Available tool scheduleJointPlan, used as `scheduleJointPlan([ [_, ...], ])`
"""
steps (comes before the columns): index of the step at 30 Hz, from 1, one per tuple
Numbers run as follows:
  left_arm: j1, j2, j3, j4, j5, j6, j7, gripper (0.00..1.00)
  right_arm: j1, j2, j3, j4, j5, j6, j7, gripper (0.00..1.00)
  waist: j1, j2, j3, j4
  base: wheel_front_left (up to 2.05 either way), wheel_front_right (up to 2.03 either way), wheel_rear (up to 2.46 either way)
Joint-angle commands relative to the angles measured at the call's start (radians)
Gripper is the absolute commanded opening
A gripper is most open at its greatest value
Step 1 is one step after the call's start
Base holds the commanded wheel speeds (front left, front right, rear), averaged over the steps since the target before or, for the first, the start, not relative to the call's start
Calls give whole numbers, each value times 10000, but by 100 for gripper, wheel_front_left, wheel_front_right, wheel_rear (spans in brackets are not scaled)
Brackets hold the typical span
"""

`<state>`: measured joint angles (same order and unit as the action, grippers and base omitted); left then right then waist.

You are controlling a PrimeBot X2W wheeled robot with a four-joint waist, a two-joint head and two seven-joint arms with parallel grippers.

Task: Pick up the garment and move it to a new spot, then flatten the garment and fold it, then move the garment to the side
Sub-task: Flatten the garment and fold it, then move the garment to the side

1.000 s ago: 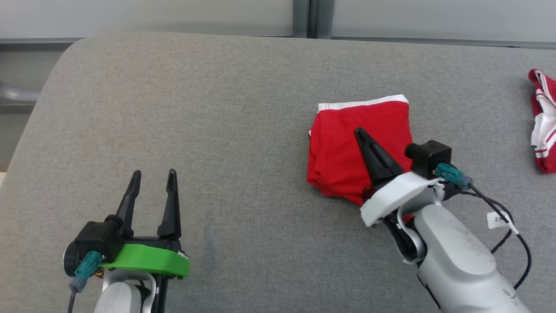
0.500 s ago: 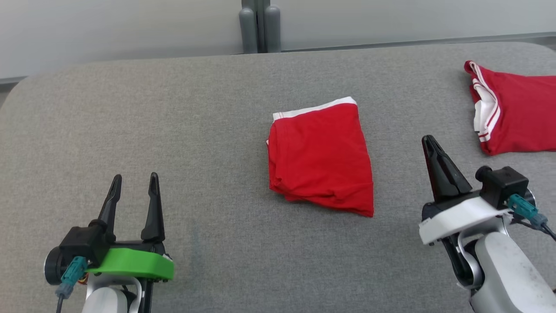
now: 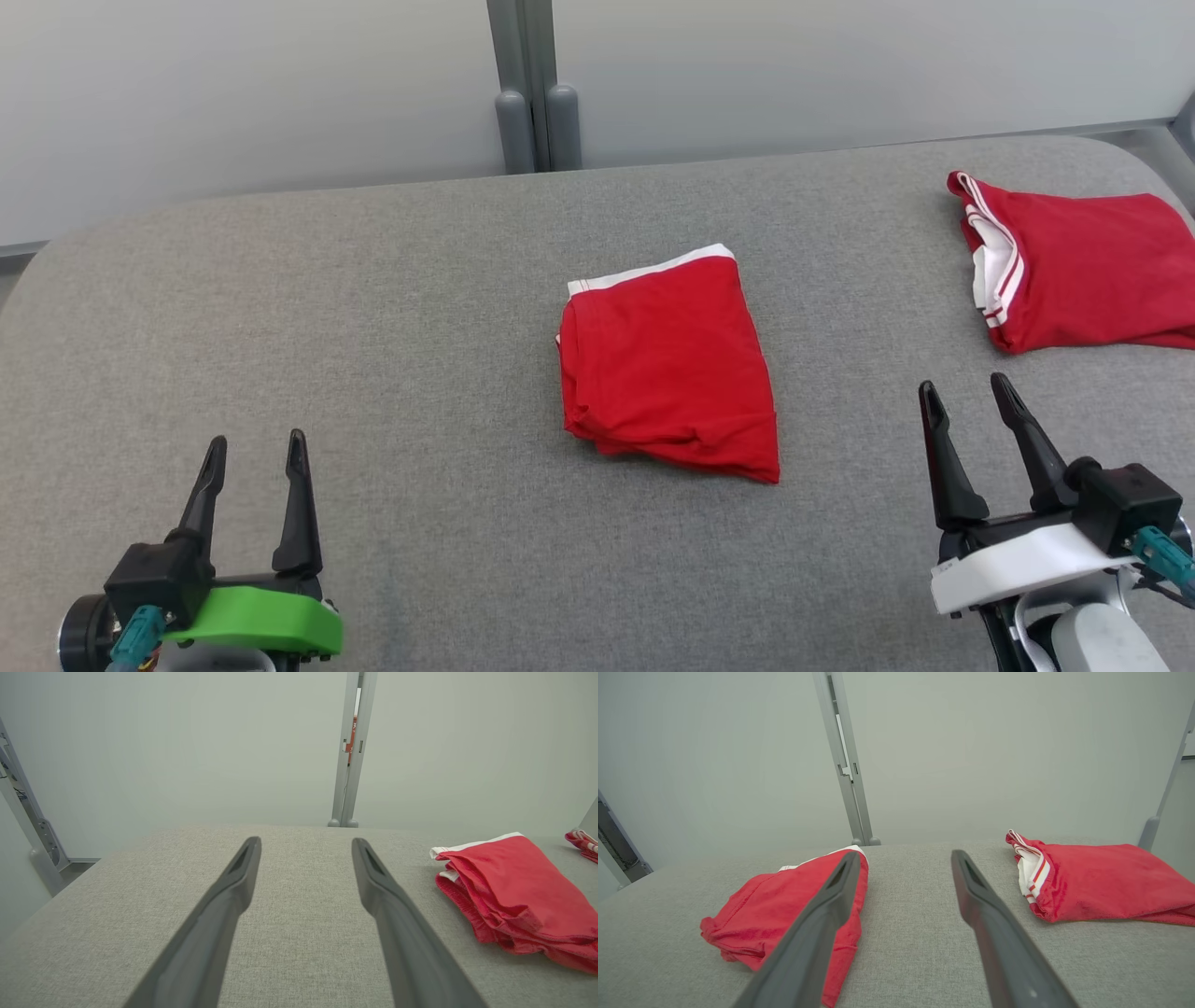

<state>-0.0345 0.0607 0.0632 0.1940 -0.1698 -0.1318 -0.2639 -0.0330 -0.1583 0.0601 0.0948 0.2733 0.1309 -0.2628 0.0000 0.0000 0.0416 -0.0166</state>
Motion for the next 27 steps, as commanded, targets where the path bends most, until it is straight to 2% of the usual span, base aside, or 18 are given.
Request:
scheduleJointPlan([
  [1, 220, 72, 112, -81, 136, 60, 1, 100, 214, 52, -88, -98, -94, -7, -23, 100, 0, 0, -109, 63, 0, 0, 0],
  [9, 680, 132, 410, -299, 326, 42, 1, 100, 803, 247, -371, -301, -145, -7, -23, 100, 0, 0, -391, 230, 0, 0, 0],
  [27, 958, 371, 3, -198, -129, 3, 1, 100, 1157, 446, -363, -294, -264, -7, -23, 100, 0, 0, -498, 449, 0, 0, 0],
])
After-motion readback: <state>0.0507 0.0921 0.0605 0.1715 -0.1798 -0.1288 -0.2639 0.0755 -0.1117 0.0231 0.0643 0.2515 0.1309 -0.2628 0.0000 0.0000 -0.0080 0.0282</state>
